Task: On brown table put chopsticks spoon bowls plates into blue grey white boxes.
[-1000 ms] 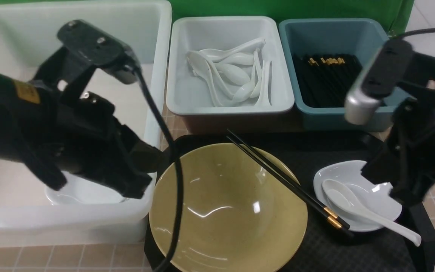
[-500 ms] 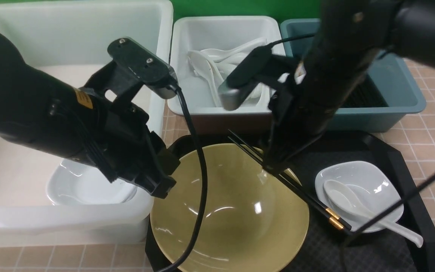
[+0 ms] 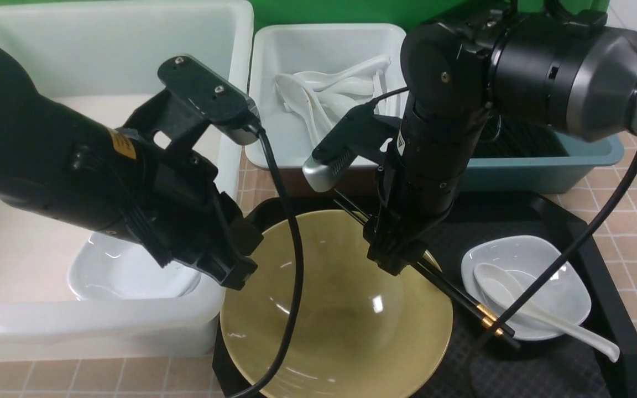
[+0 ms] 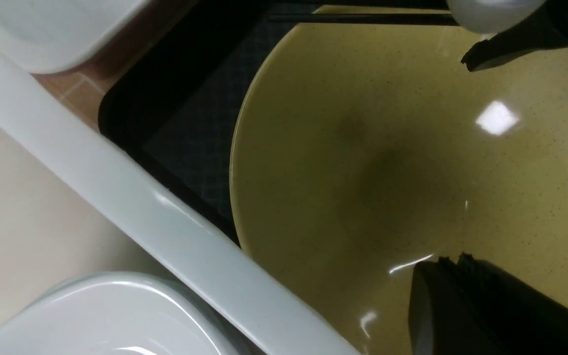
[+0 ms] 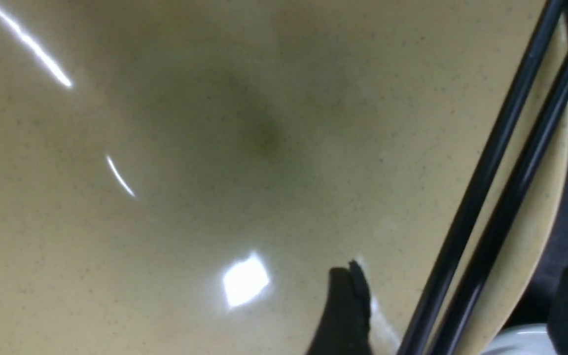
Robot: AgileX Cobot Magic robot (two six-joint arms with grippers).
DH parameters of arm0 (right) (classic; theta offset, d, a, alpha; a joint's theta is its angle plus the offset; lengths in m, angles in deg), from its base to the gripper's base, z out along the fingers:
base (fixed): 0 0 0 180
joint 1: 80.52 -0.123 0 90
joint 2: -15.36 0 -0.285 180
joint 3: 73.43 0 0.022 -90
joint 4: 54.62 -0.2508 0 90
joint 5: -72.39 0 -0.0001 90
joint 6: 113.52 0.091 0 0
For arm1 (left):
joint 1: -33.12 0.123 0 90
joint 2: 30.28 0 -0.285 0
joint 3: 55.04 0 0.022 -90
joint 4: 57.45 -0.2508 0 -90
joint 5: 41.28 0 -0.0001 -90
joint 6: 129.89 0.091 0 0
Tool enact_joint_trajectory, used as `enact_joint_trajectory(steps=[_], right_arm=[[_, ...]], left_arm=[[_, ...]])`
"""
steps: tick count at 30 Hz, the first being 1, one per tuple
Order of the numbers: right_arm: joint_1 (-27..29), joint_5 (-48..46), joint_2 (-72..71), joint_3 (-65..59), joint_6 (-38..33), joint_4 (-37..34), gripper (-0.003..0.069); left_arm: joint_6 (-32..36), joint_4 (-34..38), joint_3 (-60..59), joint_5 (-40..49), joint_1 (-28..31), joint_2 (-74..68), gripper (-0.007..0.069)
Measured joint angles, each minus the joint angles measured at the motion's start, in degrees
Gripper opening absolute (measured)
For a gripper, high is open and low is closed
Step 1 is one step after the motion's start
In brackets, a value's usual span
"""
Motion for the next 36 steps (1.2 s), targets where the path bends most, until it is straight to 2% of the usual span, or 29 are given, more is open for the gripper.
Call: enact_joint_trajectory(steps=[7,10,14,17,24,28,31,34,36], right_arm=[[-0.1,0.1,1.8,0.1,1.2,0.1,0.0444],[-0.3,0.1,1.8,0.1,1.3,0.0,0.0374],[-0.4,0.1,1.8,0.1,1.5,0.0,0.0211],[-0.4,0.1,1.8,0.1,1.6,0.0,0.0155],[-0.4,0.1,-1.1,0.1,1.9,0.8,0.0152],[1.0,1.5,-5.6,0.9,3.9,4.0,0.0152],[4.1,4.6,-8.1,2.4,5.5,7.7,0.0152],[10.0,12.7,-8.8,4.1,7.4,9.5,0.0152],[13.0,17.9,-8.5,4.3,8.3,9.7,0.0152]], left_arm=[[0.0,0.0,0.0,0.0,0.0,0.0,0.0001],[0.1,0.0,0.0,0.0,0.0,0.0,0.0001],[0.1,0.0,0.0,0.0,0.0,0.0,0.0001],[0.1,0.0,0.0,0.0,0.0,0.0,0.0001],[0.1,0.0,0.0,-0.1,0.0,0.0,0.0001],[0.1,0.0,0.0,-3.1,0.0,-0.1,0.0001],[-0.1,1.7,0.0,-9.6,0.0,-1.5,0.0001],[-0.1,9.0,0.4,-19.4,0.0,-6.5,0.0001],[0.4,13.1,1.9,-21.5,0.0,-10.1,0.0001]])
